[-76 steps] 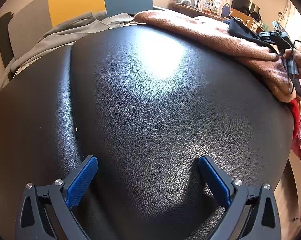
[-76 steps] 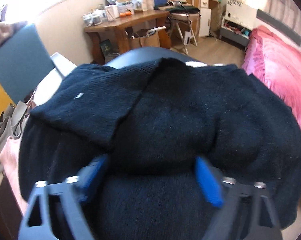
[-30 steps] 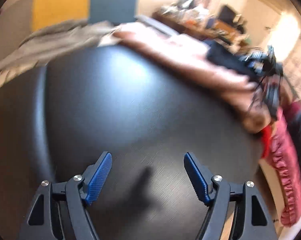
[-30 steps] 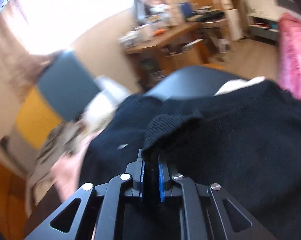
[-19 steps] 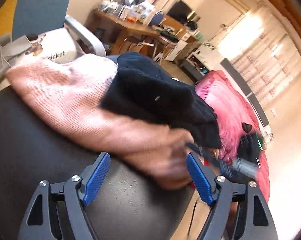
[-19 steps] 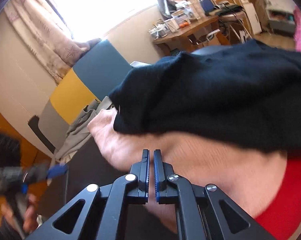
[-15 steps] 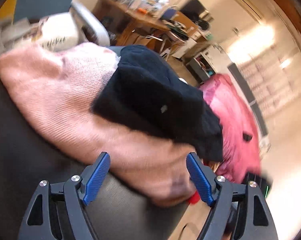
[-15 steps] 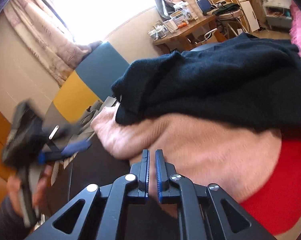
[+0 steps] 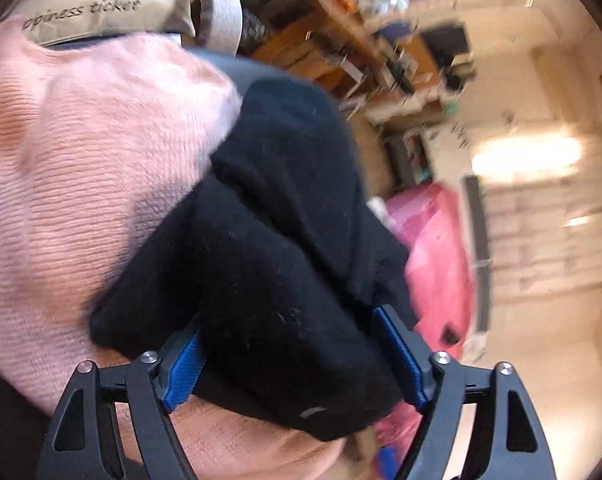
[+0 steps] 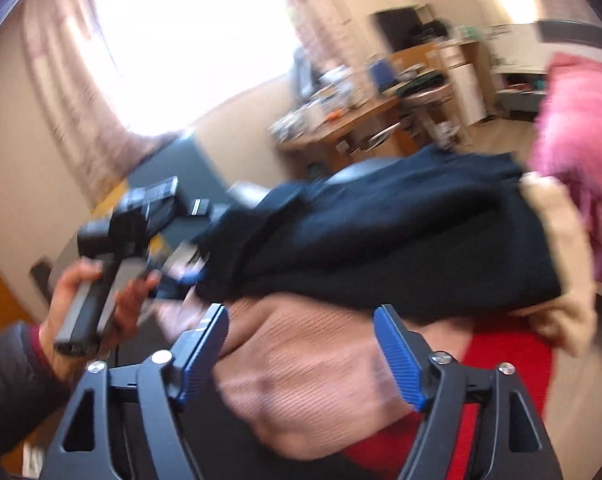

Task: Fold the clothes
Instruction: 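Grasp the black sweater with the left tool while the right tool holds it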

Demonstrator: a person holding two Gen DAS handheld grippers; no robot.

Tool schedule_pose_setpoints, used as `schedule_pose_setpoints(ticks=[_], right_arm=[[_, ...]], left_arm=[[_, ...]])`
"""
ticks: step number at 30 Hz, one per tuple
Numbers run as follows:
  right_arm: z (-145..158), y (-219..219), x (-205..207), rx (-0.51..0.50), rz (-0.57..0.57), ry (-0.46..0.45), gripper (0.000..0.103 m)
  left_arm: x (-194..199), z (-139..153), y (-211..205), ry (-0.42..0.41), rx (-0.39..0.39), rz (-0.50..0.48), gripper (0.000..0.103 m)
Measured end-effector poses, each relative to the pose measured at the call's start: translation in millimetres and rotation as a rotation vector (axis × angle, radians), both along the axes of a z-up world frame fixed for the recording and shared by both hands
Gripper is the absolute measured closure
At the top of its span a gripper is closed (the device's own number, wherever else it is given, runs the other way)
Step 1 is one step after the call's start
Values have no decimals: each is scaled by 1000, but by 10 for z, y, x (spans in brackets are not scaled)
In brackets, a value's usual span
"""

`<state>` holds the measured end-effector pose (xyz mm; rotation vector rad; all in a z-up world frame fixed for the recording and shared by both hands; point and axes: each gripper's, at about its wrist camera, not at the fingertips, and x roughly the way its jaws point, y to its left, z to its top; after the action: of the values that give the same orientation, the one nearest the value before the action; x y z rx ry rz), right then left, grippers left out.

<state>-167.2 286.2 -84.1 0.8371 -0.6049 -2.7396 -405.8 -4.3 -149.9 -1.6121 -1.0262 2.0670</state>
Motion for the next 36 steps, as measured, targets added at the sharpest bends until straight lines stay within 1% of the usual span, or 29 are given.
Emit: schedule_pose_setpoints(ticks=[1,2,3,4,6,7,8,10,11,12,13,14,15,18,20,22,24,27,30,31,33,34,36], right_arm=[[14,106,12,6,-48,5,16],[27,233,29,20,-106,5,11],[35,350,42,29,-158,5,6],[33,456,35,38,-202,3,6],[18,646,-18,74,-284,-11,6],[3,691,-90,96,-300,-30,6],[-27,731,-196,117,-295,-54,6],[-123,753,-415,146,-267,-106,6],[-195,742,-540,159,-239,-136,7],[-252,723,-614,178,-206,-159,28],[-306,703,-680,194,-185,-191,85],[-358,689,-752,197,-174,-229,95],[-385,677,-802,187,-164,-249,94],[-250,615,-810,121,-134,-223,95],[-38,533,-773,53,-95,-166,95],[207,403,-713,1,-44,-107,95],[431,223,-646,-44,21,-58,95],[615,-125,-450,-117,132,-6,95],[599,-473,-234,-204,241,12,95],[547,-603,-167,-225,278,3,95],[351,-905,-34,-252,355,-45,95],[253,-1056,32,-266,393,-70,95],[32,-1298,164,-269,444,-138,95]], left_arm=[[-35,-17,59,3,-63,-25,52],[-19,-4,111,31,-119,-58,79],[-3,11,163,60,-174,-91,87],[44,38,184,101,-188,-108,88],[147,138,175,168,-179,-105,91],[199,189,171,202,-174,-104,91],[251,239,167,236,-170,-102,91],[352,431,156,328,-131,-101,92],[397,573,154,369,-105,-103,92],[417,656,159,394,-92,-109,92],[458,783,168,429,-87,-116,92],[491,924,166,462,-84,-121,93],[524,1064,164,494,-82,-126,93],[632,1491,153,593,-64,-115,94],[720,1800,81,649,-15,-86,94],[825,2051,-54,698,22,-61,94],[984,2268,-218,743,30,-44,94],[1352,2478,-596,790,43,-4,94],[1892,2496,-1053,822,29,26,94],[2099,2463,-1188,830,-8,42,94],[2525,2379,-1429,820,-60,49,94],[2775,2267,-1577,801,-108,66,94],[3121,2055,-1799,753,-183,91,94]])
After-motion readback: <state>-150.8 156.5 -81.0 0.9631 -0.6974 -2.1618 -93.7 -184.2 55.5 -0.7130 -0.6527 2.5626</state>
